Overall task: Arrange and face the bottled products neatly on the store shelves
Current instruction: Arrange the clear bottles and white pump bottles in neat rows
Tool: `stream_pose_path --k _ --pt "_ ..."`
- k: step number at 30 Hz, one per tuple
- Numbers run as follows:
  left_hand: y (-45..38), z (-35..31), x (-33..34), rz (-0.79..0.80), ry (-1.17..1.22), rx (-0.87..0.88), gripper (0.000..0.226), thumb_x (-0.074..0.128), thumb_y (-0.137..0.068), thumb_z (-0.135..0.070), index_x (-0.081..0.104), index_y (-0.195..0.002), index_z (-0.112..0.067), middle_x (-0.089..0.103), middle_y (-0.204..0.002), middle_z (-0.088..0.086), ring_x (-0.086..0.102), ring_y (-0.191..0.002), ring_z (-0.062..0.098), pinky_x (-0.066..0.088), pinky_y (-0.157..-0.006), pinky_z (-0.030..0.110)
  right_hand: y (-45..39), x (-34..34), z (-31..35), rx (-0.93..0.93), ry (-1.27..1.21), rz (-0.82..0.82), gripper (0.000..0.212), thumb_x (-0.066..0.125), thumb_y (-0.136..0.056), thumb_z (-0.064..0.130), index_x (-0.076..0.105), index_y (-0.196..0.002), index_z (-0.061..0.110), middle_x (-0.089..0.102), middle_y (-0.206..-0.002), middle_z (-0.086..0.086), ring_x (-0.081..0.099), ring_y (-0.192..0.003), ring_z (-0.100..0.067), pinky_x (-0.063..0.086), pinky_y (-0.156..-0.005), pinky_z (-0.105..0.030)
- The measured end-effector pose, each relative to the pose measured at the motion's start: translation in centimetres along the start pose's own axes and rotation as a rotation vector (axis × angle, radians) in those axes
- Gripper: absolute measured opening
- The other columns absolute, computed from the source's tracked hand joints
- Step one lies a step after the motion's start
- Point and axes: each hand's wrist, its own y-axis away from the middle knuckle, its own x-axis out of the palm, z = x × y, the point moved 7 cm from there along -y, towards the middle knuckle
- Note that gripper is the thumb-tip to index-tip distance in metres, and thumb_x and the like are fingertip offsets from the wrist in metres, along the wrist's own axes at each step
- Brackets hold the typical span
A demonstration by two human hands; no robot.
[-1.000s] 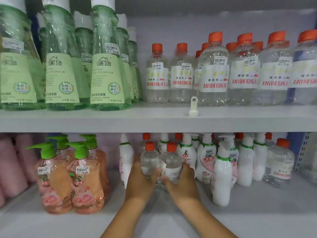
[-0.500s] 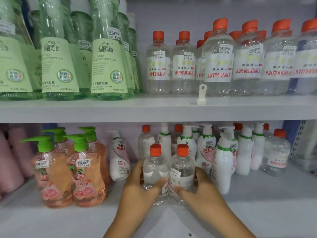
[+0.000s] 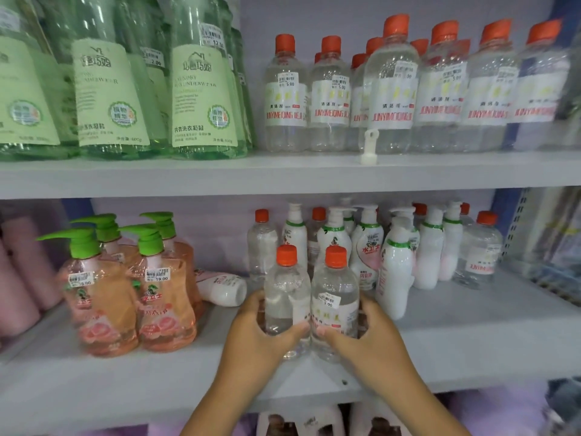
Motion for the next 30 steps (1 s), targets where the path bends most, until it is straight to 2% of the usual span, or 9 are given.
stream_pose_path --k 2,5,7,12,14,17,20,22,30 --pt "1.7 -1.2 -0.4 -0.008 0.022 -0.017 0.058 0.095 -0.063 -0.033 0.064 -0.111 -0.035 0.076 -0.099 -0.018 0.072 -0.089 -0.001 0.059 -0.084 0.031 1.3 -1.0 0.5 -0.002 -0.01 0.03 0.059 0.093 -0.066 0.032 0.062 -0.115 0.042 0.072 -0.11 0.023 0.066 -0.097 0.011 0.056 -0.082 -0.017" --pt "4.7 -4.4 -1.2 -0.048 0.056 -0.001 0.062 0.095 -0.058 -0.038 0.063 -0.111 -0.041 0.074 -0.099 -0.025 0.07 -0.091 -0.005 0.056 -0.087 0.029 3.3 -3.2 2.7 -0.026 -0.024 0.093 0.061 0.093 -0.061 0.037 0.064 -0.113 0.048 0.072 -0.109 0.025 0.068 -0.098 0.007 0.056 -0.086 -0.022" --pt "6.4 -7.6 -1.9 -0.062 0.089 0.032 0.07 0.094 -0.048 -0.047 0.065 -0.112 -0.039 0.076 -0.1 -0.02 0.071 -0.094 0.0 0.057 -0.087 0.03 4.6 -5.2 5.0 -0.063 -0.049 0.123 0.062 0.092 -0.056 0.038 0.064 -0.11 0.054 0.073 -0.108 0.023 0.069 -0.098 0.004 0.057 -0.089 -0.027" --pt "9.6 -17.6 -3.7 -0.016 0.193 0.143 0.087 0.099 -0.027 -0.039 0.07 -0.109 -0.036 0.079 -0.099 -0.007 0.076 -0.088 0.011 0.06 -0.07 0.02 7.4 -10.9 13.2 -0.214 -0.116 0.21 0.065 0.095 -0.058 0.029 0.064 -0.1 0.067 0.075 -0.1 0.026 0.072 -0.093 0.002 0.056 -0.088 -0.024" --pt "10.4 -21.8 -4.5 0.004 0.188 0.204 0.097 0.099 -0.018 -0.05 0.071 -0.109 -0.033 0.08 -0.099 -0.005 0.077 -0.088 0.013 0.059 -0.067 0.018 8.2 -13.4 17.4 -0.296 -0.126 0.236 0.063 0.096 -0.055 0.033 0.065 -0.102 0.062 0.076 -0.101 0.023 0.073 -0.095 0.0 0.056 -0.09 -0.028" --pt "10.2 -27.2 -5.9 -0.069 0.153 0.3 0.078 0.098 -0.035 -0.052 0.072 -0.105 -0.031 0.079 -0.095 -0.01 0.077 -0.085 0.008 0.059 -0.066 0.021 7.3 -17.2 22.8 -0.427 -0.128 0.171 0.056 0.087 -0.049 0.048 0.071 -0.103 0.045 0.076 -0.097 0.023 0.073 -0.09 0.002 0.057 -0.08 -0.024" --pt "8.4 -31.0 -7.1 -0.178 0.069 0.371 0.047 0.092 -0.058 -0.044 0.072 -0.097 -0.028 0.078 -0.087 -0.019 0.072 -0.075 -0.004 0.05 -0.063 0.012 4.6 -19.4 26.4 -0.494 -0.121 0.063 0.047 0.086 -0.062 0.047 0.071 -0.105 0.035 0.077 -0.097 0.022 0.073 -0.089 0.002 0.055 -0.08 -0.025" --pt "6.3 -32.3 -7.7 -0.235 -0.007 0.375 0.034 0.083 -0.071 -0.045 0.072 -0.099 -0.03 0.076 -0.087 -0.023 0.071 -0.077 -0.006 0.048 -0.062 0.013 2.0 -19.9 27.2 -0.506 -0.081 -0.012 0.046 0.087 -0.065 0.046 0.072 -0.106 0.033 0.076 -0.097 0.021 0.072 -0.087 0.003 0.054 -0.08 -0.026" --pt "-1.4 -29.8 -8.3 -0.28 -0.221 0.279 0.031 0.084 -0.073 -0.052 0.067 -0.094 -0.037 0.074 -0.093 -0.014 0.071 -0.086 0.006 0.052 -0.071 0.024 -4.2 -17.4 25.5 -0.392 0.114 -0.017 0.028 0.082 -0.078 0.045 0.062 -0.096 0.037 0.07 -0.099 0.022 0.063 -0.081 0.008 0.045 -0.06 -0.007"
